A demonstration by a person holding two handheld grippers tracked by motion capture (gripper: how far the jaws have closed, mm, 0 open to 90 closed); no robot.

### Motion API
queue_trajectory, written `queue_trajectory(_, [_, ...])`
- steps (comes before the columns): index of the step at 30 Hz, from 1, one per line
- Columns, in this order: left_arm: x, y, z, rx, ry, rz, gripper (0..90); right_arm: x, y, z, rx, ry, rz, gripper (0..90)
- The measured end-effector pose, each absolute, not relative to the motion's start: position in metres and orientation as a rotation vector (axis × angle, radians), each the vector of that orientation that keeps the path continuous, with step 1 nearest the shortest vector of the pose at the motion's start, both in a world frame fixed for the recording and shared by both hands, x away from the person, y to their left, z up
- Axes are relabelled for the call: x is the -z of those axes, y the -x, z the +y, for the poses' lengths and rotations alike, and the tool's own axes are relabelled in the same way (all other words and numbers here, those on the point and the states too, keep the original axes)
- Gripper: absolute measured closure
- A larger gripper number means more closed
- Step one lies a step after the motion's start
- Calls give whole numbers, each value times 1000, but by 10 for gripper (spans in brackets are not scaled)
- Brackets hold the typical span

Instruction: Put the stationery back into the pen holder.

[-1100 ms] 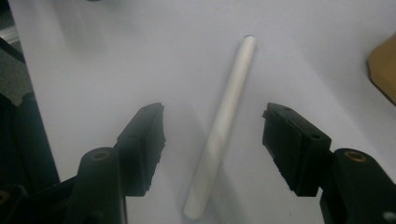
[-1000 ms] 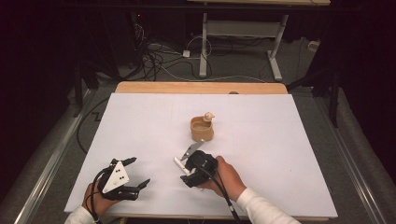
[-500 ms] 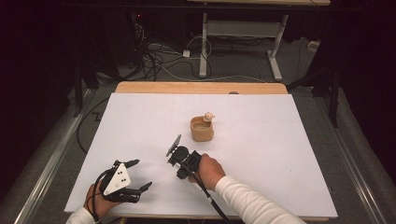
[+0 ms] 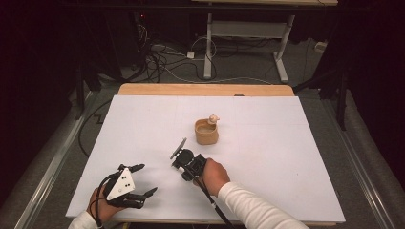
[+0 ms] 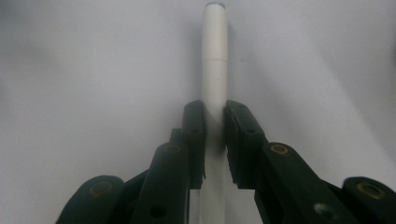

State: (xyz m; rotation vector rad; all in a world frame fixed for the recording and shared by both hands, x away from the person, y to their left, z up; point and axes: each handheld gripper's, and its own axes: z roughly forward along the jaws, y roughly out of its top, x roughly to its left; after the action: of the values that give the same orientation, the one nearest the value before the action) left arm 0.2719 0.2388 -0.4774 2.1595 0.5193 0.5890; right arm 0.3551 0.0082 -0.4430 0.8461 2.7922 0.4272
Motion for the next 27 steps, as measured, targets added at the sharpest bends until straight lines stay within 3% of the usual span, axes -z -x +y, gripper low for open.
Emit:
queue_trajectory(13, [476,-272,241,-607,-2160,530,146,413,-340,-40,-836,-827,2605,789])
queue_trajectory(27, [476,-273,243,-620,-2156,538,146,405,-325,-88,-1235,-811,2347,788])
